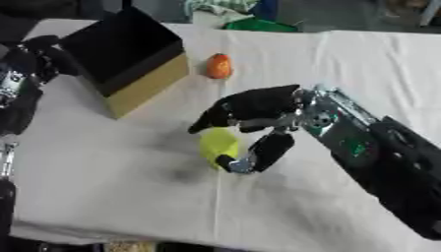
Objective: Pick up objects on the table and place them in the box.
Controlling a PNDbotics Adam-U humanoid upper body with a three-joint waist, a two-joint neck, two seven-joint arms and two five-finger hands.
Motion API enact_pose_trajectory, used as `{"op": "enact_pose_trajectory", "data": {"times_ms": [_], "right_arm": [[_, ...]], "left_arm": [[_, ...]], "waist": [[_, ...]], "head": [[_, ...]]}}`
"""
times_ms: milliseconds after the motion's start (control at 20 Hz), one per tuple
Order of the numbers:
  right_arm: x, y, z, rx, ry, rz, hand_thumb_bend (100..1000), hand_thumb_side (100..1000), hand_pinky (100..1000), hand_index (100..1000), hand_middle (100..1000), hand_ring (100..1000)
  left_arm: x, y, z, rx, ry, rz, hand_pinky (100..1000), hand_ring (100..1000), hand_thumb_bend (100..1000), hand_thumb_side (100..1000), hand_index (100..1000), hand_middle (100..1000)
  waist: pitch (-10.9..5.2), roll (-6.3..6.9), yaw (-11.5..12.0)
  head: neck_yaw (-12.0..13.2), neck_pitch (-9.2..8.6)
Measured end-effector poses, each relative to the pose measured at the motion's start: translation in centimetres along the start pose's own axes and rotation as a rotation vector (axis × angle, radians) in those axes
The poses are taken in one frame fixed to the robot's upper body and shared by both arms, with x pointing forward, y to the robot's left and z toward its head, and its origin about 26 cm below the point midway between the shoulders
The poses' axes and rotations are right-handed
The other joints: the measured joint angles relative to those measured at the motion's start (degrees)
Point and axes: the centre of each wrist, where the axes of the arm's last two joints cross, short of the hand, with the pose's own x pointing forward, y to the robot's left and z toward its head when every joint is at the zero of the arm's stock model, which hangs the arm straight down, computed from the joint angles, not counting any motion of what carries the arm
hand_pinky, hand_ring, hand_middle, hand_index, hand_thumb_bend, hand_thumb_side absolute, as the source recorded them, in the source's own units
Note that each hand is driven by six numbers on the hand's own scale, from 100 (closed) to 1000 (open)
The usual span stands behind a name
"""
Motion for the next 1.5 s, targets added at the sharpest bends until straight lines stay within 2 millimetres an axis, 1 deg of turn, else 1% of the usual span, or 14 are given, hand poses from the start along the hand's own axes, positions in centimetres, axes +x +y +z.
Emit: {"op": "enact_pose_trajectory", "data": {"times_ms": [600,800,900,1000,1050,1200,1300,1350,1400,1450,1500], "right_arm": [[-0.6,1.2,-0.6,0.014,0.015,-0.044,100,771,955,1000,863,893],[-0.9,1.5,-0.6,0.024,0.027,-0.049,100,737,954,1000,857,892],[-1.0,1.6,-0.7,0.024,0.033,-0.050,100,661,953,1000,853,892],[-1.1,1.6,-0.7,0.024,0.037,-0.048,100,530,952,1000,848,890],[-1.2,1.7,-0.7,0.025,0.039,-0.046,100,490,951,1000,845,889],[-1.3,1.7,-0.7,0.025,0.044,-0.038,100,398,948,1000,836,886],[-1.3,1.7,-0.7,0.025,0.048,-0.032,100,356,947,1000,834,883],[-1.4,1.8,-0.7,0.024,0.050,-0.031,100,352,946,1000,834,883],[-1.5,1.8,-0.6,0.022,0.051,-0.031,100,291,945,1000,829,880],[-1.5,1.8,-0.7,0.020,0.052,-0.029,100,269,944,1000,827,878],[-1.5,1.8,-0.7,0.020,0.052,-0.028,100,267,943,1000,830,877]], "left_arm": [[0.0,0.0,0.0,-0.007,-0.001,0.002,702,628,100,761,857,614],[0.0,0.0,0.0,-0.007,-0.002,0.003,702,628,100,761,857,613],[0.0,0.0,0.0,-0.007,-0.003,0.004,702,628,100,761,857,613],[0.0,0.0,0.0,-0.007,-0.003,0.004,702,628,100,761,857,613],[0.0,0.0,0.0,-0.007,-0.003,0.004,702,628,100,761,857,613],[0.0,0.0,0.0,-0.008,-0.003,0.005,703,628,100,761,858,613],[0.0,0.0,0.0,-0.008,-0.004,0.005,703,629,100,761,858,613],[0.0,0.0,0.0,-0.008,-0.004,0.006,703,629,100,761,858,613],[0.0,0.0,0.0,-0.008,-0.004,0.006,703,629,100,761,858,614],[0.0,0.0,0.0,-0.008,-0.005,0.006,703,629,100,762,858,614],[0.0,0.0,0.0,-0.009,-0.006,0.006,703,629,100,761,858,614]], "waist": [[0.11,0.17,0.1],[0.12,0.18,0.2],[0.12,0.18,0.3],[0.12,0.19,0.3],[0.12,0.19,0.3],[0.12,0.19,0.3],[0.12,0.19,0.3],[0.12,0.19,0.3],[0.12,0.19,0.3],[0.12,0.19,0.3],[0.12,0.19,0.3]], "head": [[-0.2,0.00],[-0.4,0.00],[-0.4,0.00],[-0.5,0.00],[-0.5,0.00],[-0.5,0.00],[-0.6,0.00],[-0.6,0.00],[-0.6,0.00],[-0.6,0.00],[-0.6,0.00]]}}
